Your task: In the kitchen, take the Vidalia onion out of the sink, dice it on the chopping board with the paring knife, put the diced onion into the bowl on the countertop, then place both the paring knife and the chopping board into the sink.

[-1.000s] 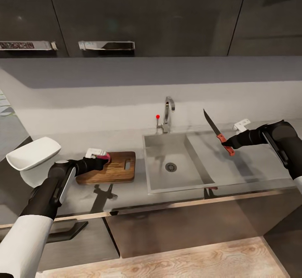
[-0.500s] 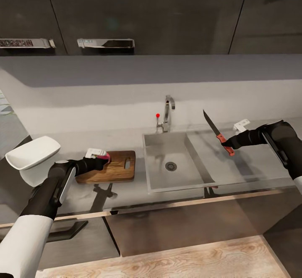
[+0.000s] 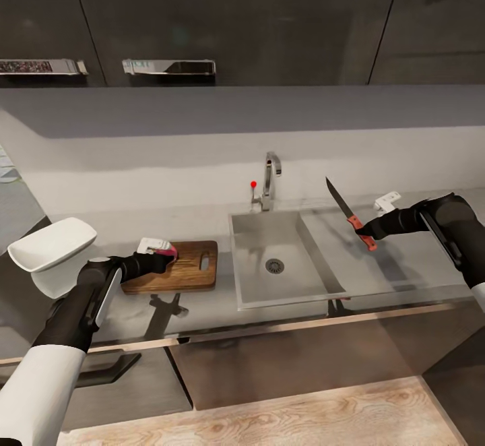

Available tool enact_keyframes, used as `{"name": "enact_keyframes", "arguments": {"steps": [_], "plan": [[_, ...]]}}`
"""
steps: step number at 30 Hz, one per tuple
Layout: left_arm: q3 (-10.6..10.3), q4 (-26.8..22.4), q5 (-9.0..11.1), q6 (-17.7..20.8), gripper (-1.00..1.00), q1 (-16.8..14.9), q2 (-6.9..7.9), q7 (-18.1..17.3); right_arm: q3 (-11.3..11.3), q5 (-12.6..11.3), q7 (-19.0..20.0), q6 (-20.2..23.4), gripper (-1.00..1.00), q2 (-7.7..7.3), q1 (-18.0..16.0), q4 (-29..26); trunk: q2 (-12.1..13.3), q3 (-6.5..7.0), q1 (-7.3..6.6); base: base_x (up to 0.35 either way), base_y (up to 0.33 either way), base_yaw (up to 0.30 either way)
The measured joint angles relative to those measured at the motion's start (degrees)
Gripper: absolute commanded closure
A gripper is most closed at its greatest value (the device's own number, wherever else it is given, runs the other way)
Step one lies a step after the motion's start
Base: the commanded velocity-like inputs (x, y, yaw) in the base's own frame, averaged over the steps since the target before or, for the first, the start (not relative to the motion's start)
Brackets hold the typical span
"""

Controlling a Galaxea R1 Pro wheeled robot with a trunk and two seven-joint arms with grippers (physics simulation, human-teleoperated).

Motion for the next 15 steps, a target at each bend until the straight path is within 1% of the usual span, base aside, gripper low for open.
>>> {"name": "enact_keyframes", "arguments": {"steps": [15], "plan": [[0.0, 0.0, 0.0, 0.0, 1.00, 0.0, 0.00, 0.0, 0.1, 0.0, 0.0, 0.0, 1.00, 0.00, 0.0, 0.0, 0.0, -0.46, 0.00, 0.000, 0.000, 0.000]]}}
